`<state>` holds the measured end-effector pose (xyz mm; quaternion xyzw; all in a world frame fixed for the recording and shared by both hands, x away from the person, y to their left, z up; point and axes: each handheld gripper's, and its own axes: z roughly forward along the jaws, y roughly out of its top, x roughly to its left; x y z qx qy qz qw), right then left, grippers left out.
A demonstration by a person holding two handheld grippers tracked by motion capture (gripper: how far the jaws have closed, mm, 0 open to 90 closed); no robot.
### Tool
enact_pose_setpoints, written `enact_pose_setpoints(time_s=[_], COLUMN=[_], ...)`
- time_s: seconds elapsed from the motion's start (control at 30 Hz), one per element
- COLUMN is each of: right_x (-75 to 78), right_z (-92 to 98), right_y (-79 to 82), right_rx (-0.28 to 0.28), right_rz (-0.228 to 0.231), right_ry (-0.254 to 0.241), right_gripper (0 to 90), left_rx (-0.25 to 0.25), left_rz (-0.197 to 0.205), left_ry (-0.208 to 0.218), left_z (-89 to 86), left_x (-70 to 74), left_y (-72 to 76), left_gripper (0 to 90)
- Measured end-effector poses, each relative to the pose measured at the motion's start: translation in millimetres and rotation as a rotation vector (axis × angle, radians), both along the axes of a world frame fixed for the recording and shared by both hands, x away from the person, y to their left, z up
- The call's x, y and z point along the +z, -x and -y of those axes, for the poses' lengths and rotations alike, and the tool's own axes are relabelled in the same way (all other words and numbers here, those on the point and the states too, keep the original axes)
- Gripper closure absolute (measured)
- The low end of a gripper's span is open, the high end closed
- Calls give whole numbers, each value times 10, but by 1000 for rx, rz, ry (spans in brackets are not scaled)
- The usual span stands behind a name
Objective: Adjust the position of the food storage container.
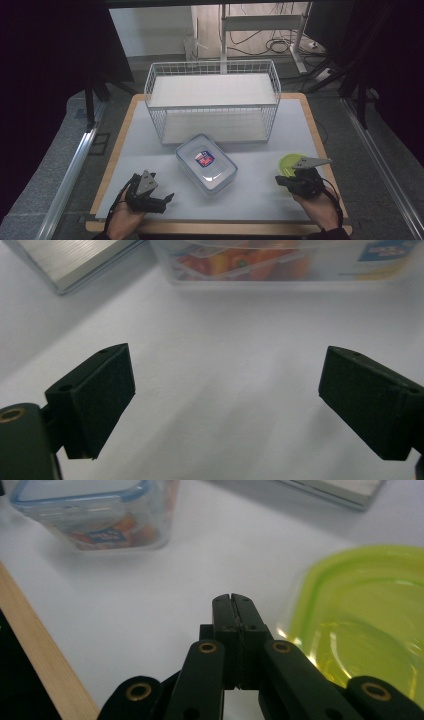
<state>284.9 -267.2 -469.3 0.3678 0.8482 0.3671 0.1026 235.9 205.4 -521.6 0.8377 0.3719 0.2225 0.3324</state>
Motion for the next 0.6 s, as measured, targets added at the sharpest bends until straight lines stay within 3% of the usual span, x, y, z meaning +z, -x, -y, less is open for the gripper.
enact_pose_setpoints(time_s=[0.1, 0.2, 0.27, 0.33, 0.43, 0.6], right_x=[-3, -22, -34, -49, -80, -138], right_z=[-93, -200, -282, -366, -490, -698], right_y=[35, 60, 74, 79, 75, 43], right_rx=[18, 49, 65, 82, 103, 132], right_rz=[12, 7, 3, -1, -6, -26], right_ry=[-6, -17, -18, -24, -23, -35], right_gripper=[900, 900, 900, 900, 900, 900], left_rx=[21, 30, 28, 33, 55, 57], left_rz=[-25, -20, -1, -1, -13, -41], left_ry=[-1, 37, 35, 41, 58, 104], left_z=[-19, -49, -59, -68, -89, -72], left_x=[51, 94, 119, 137, 136, 93], left_y=[-99, -240, -344, -464, -683, -1007], left_gripper=[78, 133, 192, 303, 545, 799])
